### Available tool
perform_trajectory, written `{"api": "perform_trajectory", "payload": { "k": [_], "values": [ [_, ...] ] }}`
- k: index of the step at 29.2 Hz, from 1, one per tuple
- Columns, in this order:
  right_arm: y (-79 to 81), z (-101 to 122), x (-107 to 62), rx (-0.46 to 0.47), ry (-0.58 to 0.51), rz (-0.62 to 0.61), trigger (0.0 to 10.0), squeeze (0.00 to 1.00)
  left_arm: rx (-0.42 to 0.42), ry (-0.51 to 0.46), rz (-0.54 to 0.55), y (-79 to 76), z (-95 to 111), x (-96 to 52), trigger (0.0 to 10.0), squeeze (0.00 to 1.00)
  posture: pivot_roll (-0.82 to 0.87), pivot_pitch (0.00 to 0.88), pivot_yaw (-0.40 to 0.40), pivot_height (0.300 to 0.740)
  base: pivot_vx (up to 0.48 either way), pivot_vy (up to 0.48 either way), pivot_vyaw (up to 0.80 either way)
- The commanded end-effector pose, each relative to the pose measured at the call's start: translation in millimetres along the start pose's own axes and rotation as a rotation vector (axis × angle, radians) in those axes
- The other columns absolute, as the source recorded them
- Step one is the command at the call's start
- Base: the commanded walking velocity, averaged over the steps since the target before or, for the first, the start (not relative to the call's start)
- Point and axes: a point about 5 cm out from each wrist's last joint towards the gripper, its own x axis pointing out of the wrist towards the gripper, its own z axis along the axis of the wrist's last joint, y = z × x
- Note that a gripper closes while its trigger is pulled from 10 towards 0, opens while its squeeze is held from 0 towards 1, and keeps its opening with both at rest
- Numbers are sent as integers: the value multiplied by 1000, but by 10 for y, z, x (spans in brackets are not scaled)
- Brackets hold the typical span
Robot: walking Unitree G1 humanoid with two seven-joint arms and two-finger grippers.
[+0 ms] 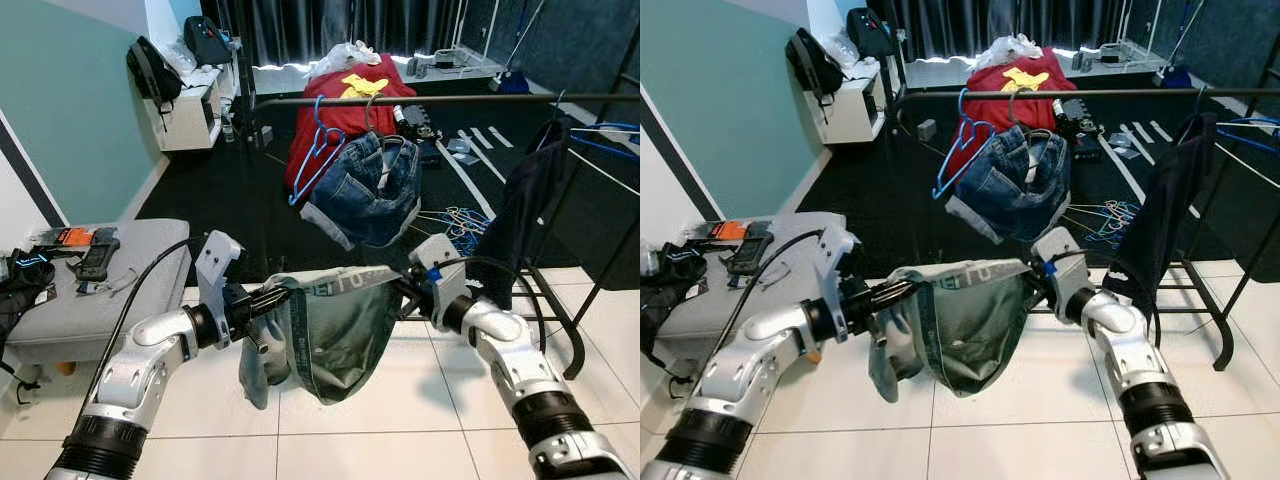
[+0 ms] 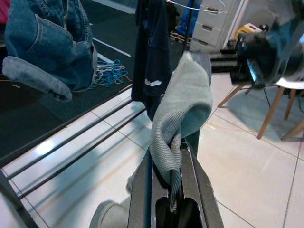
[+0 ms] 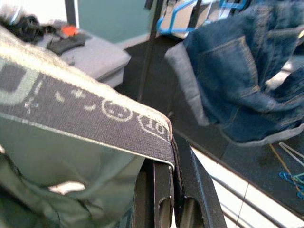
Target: Hang hanger
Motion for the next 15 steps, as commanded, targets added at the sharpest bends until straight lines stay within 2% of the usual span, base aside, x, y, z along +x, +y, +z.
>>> {"api": "perform_trajectory", "payload": {
  "k": [1, 4, 6, 7, 9, 12, 13, 15],
  "values": [
    [-70, 123, 18, 4, -50, -45, 0, 0, -4, 26, 49, 42, -77, 1, 10000, 0, -54, 0, 60, 740, 0, 0, 0],
    [-151, 271, 49, 14, -98, -98, 0, 0, -3, 78, 193, 135, -226, 20, 10000, 0, -56, 0, 52, 740, 0, 0, 0],
    [-155, 362, 74, 37, -134, -94, 0, 0, -71, 93, 261, 178, -325, 26, 10000, 0, -59, 0, 51, 740, 0, 0, 0],
    [-148, 379, 80, 35, -138, -85, 0, 0, -71, 100, 279, 180, -348, 28, 10000, 1000, -61, 0, 48, 740, 0, 0, 0],
    [-141, 386, 85, 29, -137, -76, 0, 0, -87, 95, 265, 153, -360, 36, 10000, 1000, -61, 0, 47, 740, 0, 0, 0],
    [-136, 381, 87, 24, -133, -72, 0, 0, -40, 111, 254, 119, -368, 49, 10000, 1000, -60, 0, 45, 740, 0, 0, 0],
    [-132, 378, 89, 25, -132, -69, 0, 0, -47, 103, 261, 114, -368, 56, 10000, 129, -60, 0, 43, 740, 0, 0, 0],
    [-130, 375, 90, 27, -131, -68, 0, 0, -51, 97, 270, 115, -370, 61, 10000, 129, -60, 0, 43, 740, 0, 0, 0]
  ]
}}
